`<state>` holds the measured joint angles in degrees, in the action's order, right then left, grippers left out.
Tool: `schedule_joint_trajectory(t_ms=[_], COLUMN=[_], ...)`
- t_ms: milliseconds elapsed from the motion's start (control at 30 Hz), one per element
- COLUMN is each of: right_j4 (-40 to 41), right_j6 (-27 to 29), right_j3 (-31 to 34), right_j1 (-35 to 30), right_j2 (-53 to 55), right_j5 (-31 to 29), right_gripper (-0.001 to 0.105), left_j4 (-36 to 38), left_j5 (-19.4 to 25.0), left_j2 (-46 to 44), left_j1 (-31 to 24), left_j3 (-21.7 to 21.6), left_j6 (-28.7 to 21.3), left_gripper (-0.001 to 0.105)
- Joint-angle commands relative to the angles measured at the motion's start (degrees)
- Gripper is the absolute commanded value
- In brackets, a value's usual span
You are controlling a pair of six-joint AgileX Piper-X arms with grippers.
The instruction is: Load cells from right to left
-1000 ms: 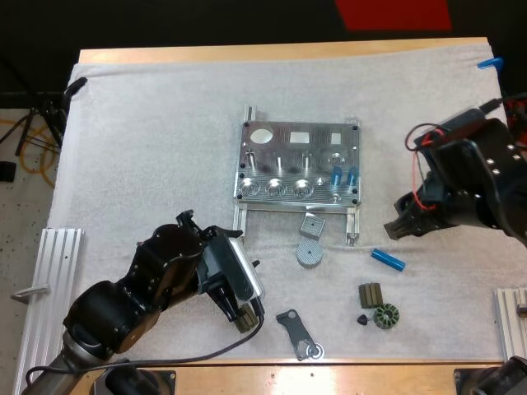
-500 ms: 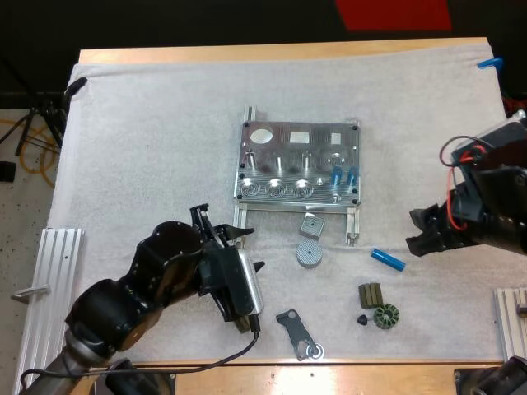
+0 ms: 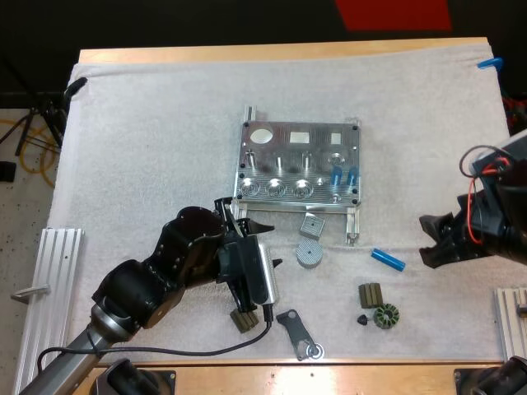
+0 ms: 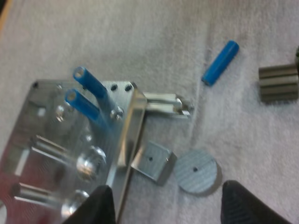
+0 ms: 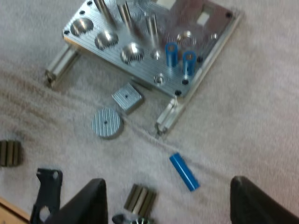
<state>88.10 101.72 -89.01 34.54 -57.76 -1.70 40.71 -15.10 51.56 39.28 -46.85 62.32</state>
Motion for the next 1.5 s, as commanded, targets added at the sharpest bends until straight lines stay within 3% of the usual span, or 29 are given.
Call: schedule_joint_trajectory(t_ms=[0, 333, 700, 1033, 1167, 1233, 1333, 1467], right_j4=[2.8, 2.8, 2.8, 2.8, 2.8, 2.8, 2.8, 2.8], right_j6=[-0.2, -1.6, -3.0, -3.0, -3.0, -3.0, -3.0, -4.1], right_j3=[1.6, 14.9, 18.0, 20.8, 22.6, 23.0, 22.9, 22.9], right_j1=[-0.2, -0.2, -0.2, -0.2, -0.2, -0.2, -0.2, -0.2], right_j2=[1.2, 8.7, 13.8, 14.1, 14.1, 14.3, 15.2, 16.7], right_j5=[0.4, 0.4, 0.4, 0.4, 0.7, 0.7, 1.3, 1.7], right_gripper=[0.056, 0.056, 0.056, 0.056, 0.056, 0.056, 0.056, 0.056], left_j4=[-1.8, -7.0, -12.5, -12.8, -12.8, -13.8, -16.1, -17.8], left_j5=[-0.6, -0.5, 0.4, 1.5, 1.4, 1.3, 1.3, 1.5], left_j2=[-0.1, 2.3, 11.7, 21.0, 24.2, 26.0, 28.2, 31.4], left_j1=[0.4, 3.3, 10.0, 11.7, 11.7, 11.7, 12.1, 12.9], left_j3=[0.0, 0.0, -0.4, -10.0, -12.4, -13.0, -13.0, -13.0], left_j6=[-0.1, -1.1, -1.4, -1.7, -7.6, -14.3, -19.6, -22.4], left_gripper=[0.05, 0.05, 0.05, 0.05, 0.05, 0.05, 0.05, 0.05])
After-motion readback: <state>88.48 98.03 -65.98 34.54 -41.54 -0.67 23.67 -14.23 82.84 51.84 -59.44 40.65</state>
